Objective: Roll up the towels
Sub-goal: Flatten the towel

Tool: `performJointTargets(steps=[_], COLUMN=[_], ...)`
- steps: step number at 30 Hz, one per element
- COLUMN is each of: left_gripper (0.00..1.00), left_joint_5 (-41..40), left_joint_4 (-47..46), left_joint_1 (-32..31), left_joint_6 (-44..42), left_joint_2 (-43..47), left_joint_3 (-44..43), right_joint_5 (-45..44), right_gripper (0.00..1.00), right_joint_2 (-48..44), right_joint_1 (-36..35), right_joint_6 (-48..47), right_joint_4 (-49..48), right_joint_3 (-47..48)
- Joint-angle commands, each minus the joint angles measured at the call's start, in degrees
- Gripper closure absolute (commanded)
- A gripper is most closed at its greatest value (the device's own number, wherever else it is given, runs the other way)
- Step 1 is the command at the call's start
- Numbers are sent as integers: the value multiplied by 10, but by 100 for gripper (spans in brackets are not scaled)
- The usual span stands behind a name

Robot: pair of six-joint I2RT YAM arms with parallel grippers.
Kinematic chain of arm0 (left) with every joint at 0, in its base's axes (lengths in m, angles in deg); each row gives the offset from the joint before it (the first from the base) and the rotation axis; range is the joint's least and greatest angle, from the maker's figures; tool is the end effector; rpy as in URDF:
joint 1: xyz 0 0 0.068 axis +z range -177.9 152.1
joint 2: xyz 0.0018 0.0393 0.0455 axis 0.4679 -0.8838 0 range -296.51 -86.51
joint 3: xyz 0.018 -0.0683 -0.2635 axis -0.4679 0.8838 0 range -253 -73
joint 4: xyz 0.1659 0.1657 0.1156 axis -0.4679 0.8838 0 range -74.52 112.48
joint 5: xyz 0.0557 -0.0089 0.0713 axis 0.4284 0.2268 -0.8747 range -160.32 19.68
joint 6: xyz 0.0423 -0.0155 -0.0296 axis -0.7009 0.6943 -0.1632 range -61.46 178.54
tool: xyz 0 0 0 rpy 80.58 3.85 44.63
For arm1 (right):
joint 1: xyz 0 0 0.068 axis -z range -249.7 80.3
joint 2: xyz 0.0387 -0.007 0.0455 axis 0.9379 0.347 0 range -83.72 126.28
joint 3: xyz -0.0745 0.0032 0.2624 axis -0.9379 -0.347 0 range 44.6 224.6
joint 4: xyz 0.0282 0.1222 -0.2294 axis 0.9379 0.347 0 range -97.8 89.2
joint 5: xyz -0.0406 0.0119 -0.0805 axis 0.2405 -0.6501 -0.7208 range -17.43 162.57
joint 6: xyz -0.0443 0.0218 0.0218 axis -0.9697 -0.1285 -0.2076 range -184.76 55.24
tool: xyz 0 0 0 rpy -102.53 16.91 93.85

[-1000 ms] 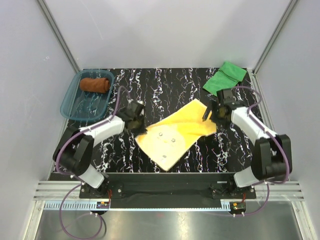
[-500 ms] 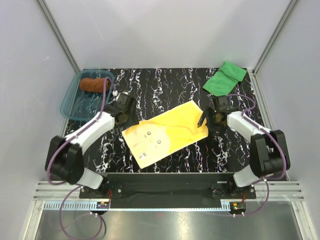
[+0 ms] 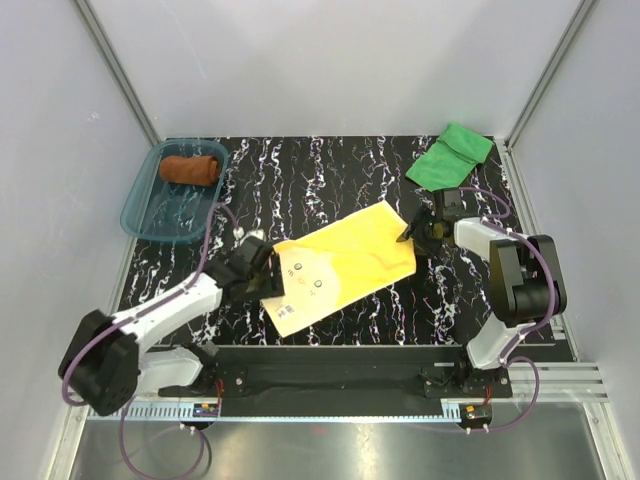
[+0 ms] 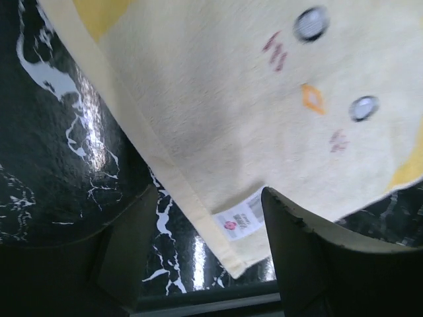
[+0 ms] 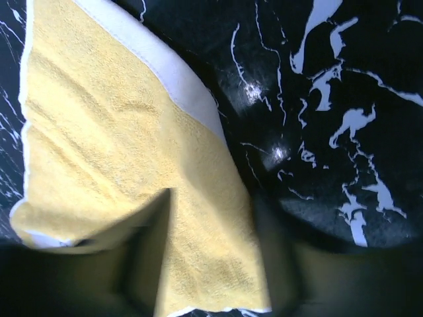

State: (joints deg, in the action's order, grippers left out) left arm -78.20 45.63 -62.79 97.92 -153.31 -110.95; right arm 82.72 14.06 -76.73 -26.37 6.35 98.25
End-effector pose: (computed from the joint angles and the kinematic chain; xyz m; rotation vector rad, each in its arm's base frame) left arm 0.1798 -0.1194 0.1969 -0.1522 2.6100 -0.2940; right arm 0.3274 0.0468 0.1548 0.6524 2.5719 0.5082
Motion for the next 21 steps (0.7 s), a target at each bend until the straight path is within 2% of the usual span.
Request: performJointTargets(steps=[1,4,5,7,9,12,14,16,17,18,21], left_gripper=[30,33,36,43,48,52,53,53,53,53,53], left_joint_5=[39,44,44,45,48,49,50,51,52,52,50], left_joint_4=[-89,-107,-115,-134,-144,-156,-162,-168,-169,-170,-166], left_joint_1=[0,0,0,0,0,-1,0,0,0,0,0], left_joint_6=[43,43,42,40,38,33,32,29,28,26,21], left_joint_2=[-45,-89,-98,-120,-139,-173,-185,-188,-191,-193,-199], left_joint_3=[45,47,46,51,53,54,56,57,56,54,46], right_joint_5=[8,16,9,-11,-60,-171,-262,-338,-345,-346,-364], right_gripper=[54,81,94,99,100,100,95,57,9,1,0], right_joint_2=[25,27,28,22,-3,-70,-112,-124,-123,-119,-113], right_joint_1=[-2,-1,-1,0,-1,-4,-24,-48,-68,-75,-80], right_joint_6=[3,-2,-3,-15,-26,-43,-64,-83,-93,-101,-106], right_joint_4=[-22,-31,-19,24,64,178,279,365,385,402,438], right_joint_3=[-25,-25,-21,-4,16,71,118,195,216,245,232])
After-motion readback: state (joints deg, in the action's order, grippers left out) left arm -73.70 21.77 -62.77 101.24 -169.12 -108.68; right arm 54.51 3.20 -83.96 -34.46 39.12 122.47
